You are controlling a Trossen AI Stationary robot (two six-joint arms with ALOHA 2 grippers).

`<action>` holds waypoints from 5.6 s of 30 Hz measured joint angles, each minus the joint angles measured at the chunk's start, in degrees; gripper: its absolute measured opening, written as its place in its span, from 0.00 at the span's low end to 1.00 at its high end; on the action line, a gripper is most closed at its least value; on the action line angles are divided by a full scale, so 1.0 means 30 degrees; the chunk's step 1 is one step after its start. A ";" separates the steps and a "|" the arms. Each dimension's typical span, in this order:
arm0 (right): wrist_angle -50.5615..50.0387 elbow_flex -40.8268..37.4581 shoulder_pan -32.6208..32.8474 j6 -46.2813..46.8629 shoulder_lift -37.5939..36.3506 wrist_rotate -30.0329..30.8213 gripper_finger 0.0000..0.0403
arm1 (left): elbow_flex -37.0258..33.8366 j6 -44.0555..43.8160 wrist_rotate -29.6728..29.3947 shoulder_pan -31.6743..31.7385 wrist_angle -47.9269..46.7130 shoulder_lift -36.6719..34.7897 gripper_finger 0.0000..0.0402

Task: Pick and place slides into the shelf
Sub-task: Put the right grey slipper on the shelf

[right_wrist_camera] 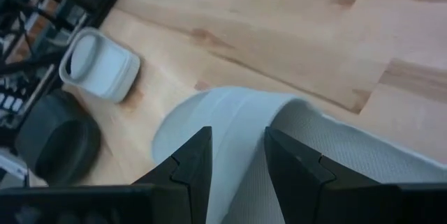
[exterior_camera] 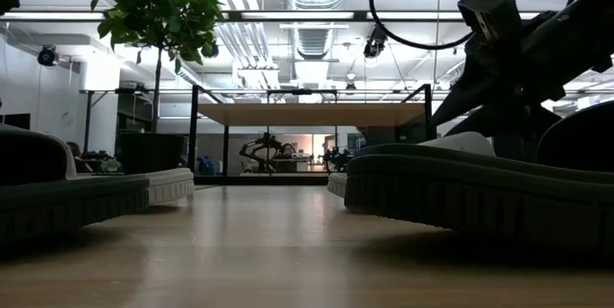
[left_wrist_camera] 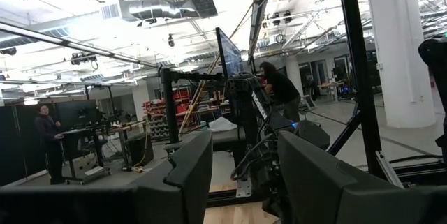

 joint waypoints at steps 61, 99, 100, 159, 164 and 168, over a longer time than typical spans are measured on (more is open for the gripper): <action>0.1719 -0.0009 -0.0350 -0.2953 0.1807 -0.3046 0.03 | 0.0000 0.0146 -0.0008 0.0007 0.0015 0.0408 0.37; -0.3289 0.9181 -0.2866 -2.0536 -0.0794 -0.2387 0.02 | 0.0000 0.0095 -0.0015 0.0000 0.0056 0.0706 0.37; -0.3637 0.9615 -0.2916 -2.0995 -0.0794 -0.2122 0.02 | 0.0000 0.0095 -0.0015 0.0000 0.0036 0.0760 0.37; -0.5424 1.5262 -0.4714 -3.1943 -0.0763 -0.1560 0.02 | 0.3469 -0.3528 -0.3583 0.0015 0.5111 0.9225 0.37; -0.5403 1.5262 -0.4699 -3.2488 -0.0801 -0.1591 0.02 | 0.3453 -0.3584 -0.3566 0.0007 0.3033 0.7555 0.37; -0.5416 1.5262 -0.4699 -3.2550 -0.0801 -0.1589 0.02 | 0.3453 -0.4621 -0.3461 0.0007 0.1309 0.6460 0.37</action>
